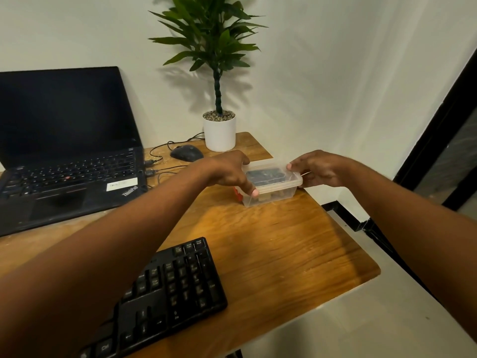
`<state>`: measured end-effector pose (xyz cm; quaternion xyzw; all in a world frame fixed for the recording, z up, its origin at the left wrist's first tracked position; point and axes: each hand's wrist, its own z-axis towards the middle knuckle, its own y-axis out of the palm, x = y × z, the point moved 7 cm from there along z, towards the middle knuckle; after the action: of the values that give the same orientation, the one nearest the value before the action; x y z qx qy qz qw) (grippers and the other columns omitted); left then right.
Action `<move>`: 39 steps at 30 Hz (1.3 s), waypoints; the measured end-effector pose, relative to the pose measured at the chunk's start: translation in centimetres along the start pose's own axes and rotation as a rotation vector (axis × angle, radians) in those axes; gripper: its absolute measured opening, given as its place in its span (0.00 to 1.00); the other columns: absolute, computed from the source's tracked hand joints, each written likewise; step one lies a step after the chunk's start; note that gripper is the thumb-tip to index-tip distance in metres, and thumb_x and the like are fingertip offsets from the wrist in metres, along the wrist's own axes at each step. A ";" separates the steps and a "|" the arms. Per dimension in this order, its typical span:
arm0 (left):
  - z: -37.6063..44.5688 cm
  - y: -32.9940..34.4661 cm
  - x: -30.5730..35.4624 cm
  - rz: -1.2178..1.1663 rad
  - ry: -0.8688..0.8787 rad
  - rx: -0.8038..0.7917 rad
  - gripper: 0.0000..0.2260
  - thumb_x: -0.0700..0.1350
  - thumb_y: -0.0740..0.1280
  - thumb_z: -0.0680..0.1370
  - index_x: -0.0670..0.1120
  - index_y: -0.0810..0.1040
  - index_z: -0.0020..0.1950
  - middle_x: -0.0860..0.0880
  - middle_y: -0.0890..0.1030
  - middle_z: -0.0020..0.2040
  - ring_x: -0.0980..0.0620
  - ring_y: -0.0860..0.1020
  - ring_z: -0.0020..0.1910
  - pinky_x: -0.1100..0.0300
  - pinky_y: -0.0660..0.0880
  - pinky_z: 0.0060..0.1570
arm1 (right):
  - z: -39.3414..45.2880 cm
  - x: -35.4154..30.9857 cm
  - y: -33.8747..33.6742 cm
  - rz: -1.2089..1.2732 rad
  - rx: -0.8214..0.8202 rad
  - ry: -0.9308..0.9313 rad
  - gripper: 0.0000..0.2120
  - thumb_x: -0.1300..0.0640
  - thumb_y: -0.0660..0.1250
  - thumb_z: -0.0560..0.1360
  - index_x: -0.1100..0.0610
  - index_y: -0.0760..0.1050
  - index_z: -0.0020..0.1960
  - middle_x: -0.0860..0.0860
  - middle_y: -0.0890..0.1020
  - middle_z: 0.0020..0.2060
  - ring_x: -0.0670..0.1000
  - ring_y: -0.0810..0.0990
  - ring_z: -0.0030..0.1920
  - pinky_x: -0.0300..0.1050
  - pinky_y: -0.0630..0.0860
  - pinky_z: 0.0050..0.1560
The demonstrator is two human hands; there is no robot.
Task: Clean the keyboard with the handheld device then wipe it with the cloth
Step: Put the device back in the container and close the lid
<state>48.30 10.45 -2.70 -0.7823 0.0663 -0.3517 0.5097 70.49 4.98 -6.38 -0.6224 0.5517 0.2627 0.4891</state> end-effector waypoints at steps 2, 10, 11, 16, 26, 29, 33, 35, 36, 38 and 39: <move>0.1 0.1 -0.2 -0.037 -0.012 -0.005 0.46 0.53 0.81 0.70 0.45 0.61 0.81 0.46 0.65 0.80 0.42 0.65 0.77 0.54 0.65 0.66 | -0.1 0.5 0.0 0.038 -0.019 0.061 0.17 0.57 0.72 0.79 0.63 0.76 0.64 0.61 0.84 0.58 0.61 0.83 0.59 0.54 0.81 0.60; 0.0 1.0 -0.5 -0.157 -0.055 -0.095 0.46 0.51 0.78 0.73 0.47 0.56 0.83 0.46 0.60 0.82 0.41 0.63 0.77 0.51 0.68 0.72 | -0.3 0.4 0.0 0.039 -0.002 0.171 0.21 0.56 0.74 0.76 0.63 0.75 0.65 0.62 0.82 0.60 0.59 0.82 0.56 0.49 0.82 0.52; 0.0 1.1 -0.5 -0.164 -0.058 -0.102 0.46 0.51 0.78 0.73 0.47 0.56 0.83 0.46 0.60 0.82 0.41 0.64 0.77 0.50 0.69 0.72 | -0.3 0.1 -0.1 0.023 0.022 0.165 0.20 0.57 0.75 0.76 0.64 0.76 0.64 0.61 0.82 0.59 0.58 0.83 0.57 0.49 0.83 0.51; 0.0 1.1 -0.5 -0.188 -0.058 -0.090 0.46 0.50 0.79 0.72 0.48 0.56 0.83 0.46 0.61 0.81 0.41 0.64 0.76 0.51 0.72 0.68 | -0.8 -1.9 0.0 -0.152 0.165 0.088 0.10 0.60 0.74 0.77 0.65 0.78 0.54 0.58 0.83 0.50 0.55 0.83 0.47 0.44 0.81 0.42; -0.9 1.2 -0.5 -0.337 -0.085 -0.088 0.46 0.44 0.82 0.69 0.50 0.60 0.81 0.44 0.66 0.76 0.45 0.73 0.62 0.54 0.82 0.51 | -0.3 -3.8 1.1 -0.495 0.346 0.067 0.08 0.63 0.74 0.76 0.68 0.80 0.51 0.64 0.85 0.48 0.61 0.87 0.45 0.55 0.84 0.53; -1.5 1.3 -1.0 -0.479 -0.148 -0.105 0.52 0.44 0.85 0.61 0.51 0.61 0.79 0.42 0.70 0.73 0.39 0.76 0.64 0.43 0.81 0.59 | -0.5 -3.7 1.1 -0.498 0.355 0.080 0.10 0.61 0.74 0.76 0.68 0.80 0.51 0.64 0.85 0.48 0.61 0.87 0.47 0.55 0.84 0.54; -2.1 1.6 -1.8 -0.566 -0.225 -0.110 0.55 0.46 0.85 0.59 0.46 0.58 0.79 0.40 0.73 0.70 0.38 0.77 0.64 0.44 0.78 0.64 | -0.7 -3.9 1.2 -0.544 0.372 0.065 0.12 0.60 0.77 0.74 0.68 0.81 0.51 0.63 0.85 0.47 0.61 0.87 0.46 0.55 0.84 0.53; -2.2 1.8 -2.1 -0.564 -0.259 -0.111 0.46 0.45 0.83 0.65 0.41 0.62 0.76 0.39 0.78 0.63 0.40 0.79 0.61 0.45 0.78 0.65 | -0.7 -4.0 1.3 -0.551 0.375 0.064 0.13 0.59 0.77 0.74 0.68 0.81 0.51 0.63 0.86 0.47 0.61 0.87 0.46 0.55 0.84 0.53; -2.2 1.7 -2.2 -0.561 -0.274 -0.098 0.44 0.45 0.84 0.65 0.40 0.64 0.74 0.40 0.79 0.61 0.41 0.80 0.60 0.45 0.78 0.64 | -0.7 -4.0 1.3 -0.550 0.376 0.062 0.13 0.59 0.77 0.75 0.68 0.81 0.51 0.63 0.86 0.47 0.61 0.87 0.46 0.55 0.84 0.53; -2.3 1.6 -1.9 -0.544 -0.284 -0.052 0.44 0.46 0.86 0.61 0.39 0.68 0.70 0.41 0.80 0.60 0.42 0.80 0.58 0.46 0.80 0.61 | -0.8 -4.1 1.2 -0.549 0.385 0.058 0.12 0.59 0.76 0.75 0.67 0.80 0.50 0.63 0.86 0.46 0.61 0.87 0.45 0.55 0.84 0.53; -2.3 1.4 -1.7 -0.513 -0.282 -0.020 0.44 0.48 0.86 0.58 0.38 0.69 0.68 0.42 0.80 0.60 0.42 0.81 0.57 0.46 0.80 0.60 | -0.8 -4.1 1.3 -0.552 0.388 0.058 0.11 0.59 0.76 0.75 0.67 0.80 0.49 0.63 0.85 0.46 0.61 0.87 0.45 0.55 0.84 0.52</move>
<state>46.00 8.88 -4.18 -0.8198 -0.2018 -0.3560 0.4005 68.08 6.14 -2.91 -0.6508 0.4160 -0.0073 0.6351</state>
